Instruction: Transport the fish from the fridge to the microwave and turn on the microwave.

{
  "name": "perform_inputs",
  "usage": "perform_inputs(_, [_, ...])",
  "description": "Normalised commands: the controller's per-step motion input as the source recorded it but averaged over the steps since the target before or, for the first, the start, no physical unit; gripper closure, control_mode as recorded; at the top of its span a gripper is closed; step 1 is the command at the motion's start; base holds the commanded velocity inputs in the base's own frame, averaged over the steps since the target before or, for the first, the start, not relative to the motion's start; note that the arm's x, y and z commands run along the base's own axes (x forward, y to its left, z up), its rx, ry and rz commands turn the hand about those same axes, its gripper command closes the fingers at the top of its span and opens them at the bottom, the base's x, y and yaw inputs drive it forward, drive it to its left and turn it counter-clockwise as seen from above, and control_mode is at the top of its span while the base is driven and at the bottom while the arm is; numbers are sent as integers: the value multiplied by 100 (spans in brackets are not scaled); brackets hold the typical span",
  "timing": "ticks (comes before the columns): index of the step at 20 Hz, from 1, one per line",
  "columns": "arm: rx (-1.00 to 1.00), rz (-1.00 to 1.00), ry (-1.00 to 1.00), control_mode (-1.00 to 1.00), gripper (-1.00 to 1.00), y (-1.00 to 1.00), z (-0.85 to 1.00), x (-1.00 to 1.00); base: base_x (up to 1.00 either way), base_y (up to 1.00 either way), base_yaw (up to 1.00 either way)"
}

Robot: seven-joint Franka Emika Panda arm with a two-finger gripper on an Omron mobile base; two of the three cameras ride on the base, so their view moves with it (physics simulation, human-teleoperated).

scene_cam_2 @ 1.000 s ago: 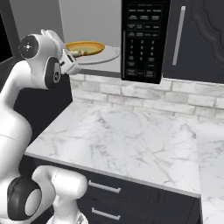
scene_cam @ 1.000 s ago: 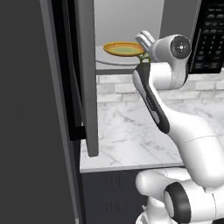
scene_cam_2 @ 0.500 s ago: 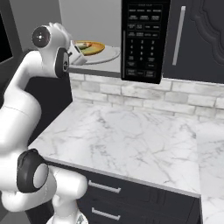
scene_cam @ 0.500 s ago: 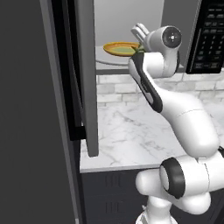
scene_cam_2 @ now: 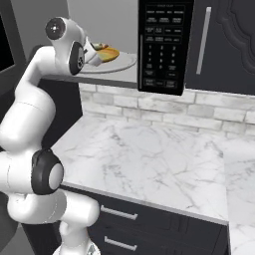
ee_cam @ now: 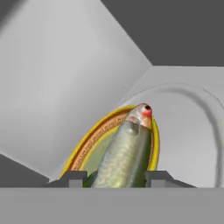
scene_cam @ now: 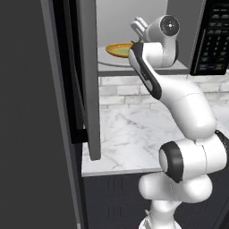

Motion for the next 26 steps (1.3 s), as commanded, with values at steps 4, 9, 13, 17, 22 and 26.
perform_inputs(4, [0, 0, 17, -100, 100, 0, 0, 43, 0, 0, 0])
perform_inputs(9, [0, 0, 14, -100, 100, 0, 0, 41, 0, 0, 0])
perform_inputs(13, [0, 0, 10, -100, 100, 5, 0, 41, 0, 0, 0])
perform_inputs(17, [0, 0, 5, -100, 100, 11, -7, 34, 0, 0, 0])
perform_inputs(22, [0, 0, 2, -100, 100, 13, -21, 24, 0, 0, 0])
perform_inputs(26, [0, 1, 1, -100, 100, 9, -31, 19, 0, 0, 0])
